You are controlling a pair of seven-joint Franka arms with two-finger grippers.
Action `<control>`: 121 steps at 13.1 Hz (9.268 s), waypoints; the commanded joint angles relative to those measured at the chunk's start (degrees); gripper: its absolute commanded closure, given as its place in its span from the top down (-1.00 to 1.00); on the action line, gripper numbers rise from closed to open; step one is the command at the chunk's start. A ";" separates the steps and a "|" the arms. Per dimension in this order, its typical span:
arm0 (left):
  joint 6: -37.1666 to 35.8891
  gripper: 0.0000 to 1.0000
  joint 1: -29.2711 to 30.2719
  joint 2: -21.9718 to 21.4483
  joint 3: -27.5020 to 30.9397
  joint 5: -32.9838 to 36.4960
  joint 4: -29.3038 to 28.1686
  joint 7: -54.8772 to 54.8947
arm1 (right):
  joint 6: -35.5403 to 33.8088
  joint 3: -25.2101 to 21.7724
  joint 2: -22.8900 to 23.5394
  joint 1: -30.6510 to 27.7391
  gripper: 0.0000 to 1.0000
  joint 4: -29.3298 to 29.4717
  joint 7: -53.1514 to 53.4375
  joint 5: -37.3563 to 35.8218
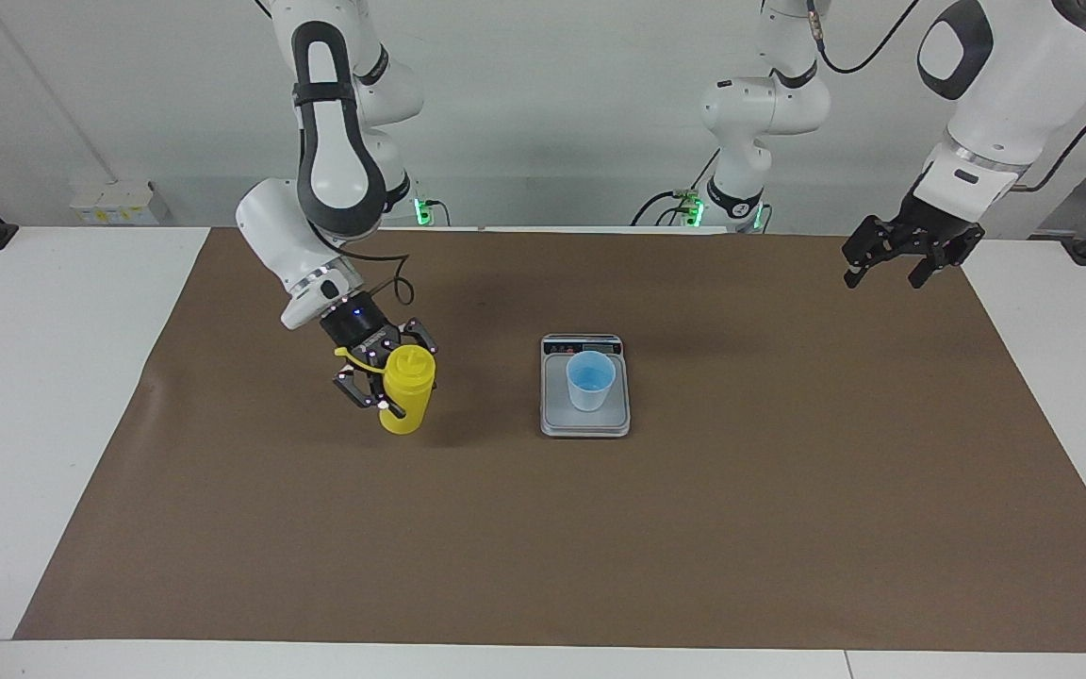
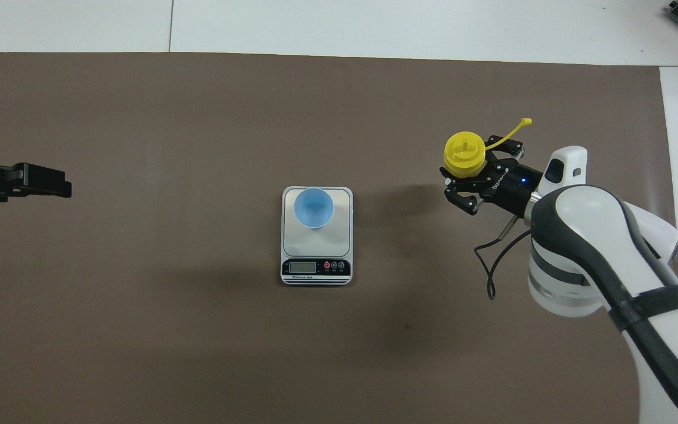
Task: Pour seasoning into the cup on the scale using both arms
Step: 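Carry the yellow bottle with the right gripper over the blue cup, then tilt the yellow bottle nozzle down into the blue cup, then raise the yellow bottle upright and carry it back from the scale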
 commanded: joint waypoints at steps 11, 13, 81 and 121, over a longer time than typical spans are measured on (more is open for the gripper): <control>-0.30 1.00 0.37 -0.49 -0.01 -0.40 -0.58 -0.19 | 0.68 0.18 -4.10 4.78 0.27 0.26 31.04 -37.10; -0.30 1.00 0.37 -0.49 -0.01 -0.40 -0.58 -0.19 | 0.59 0.18 -4.10 6.35 0.27 0.26 37.99 -44.85; -0.30 1.00 0.37 -0.49 -0.01 -0.40 -0.58 -0.19 | -13.94 0.71 1.61 17.54 -0.83 10.19 114.92 -142.20; -0.30 1.00 0.37 -0.49 -0.01 -0.40 -0.58 -0.19 | 5.07 2.91 -1.20 -6.99 -0.83 4.83 54.16 -52.39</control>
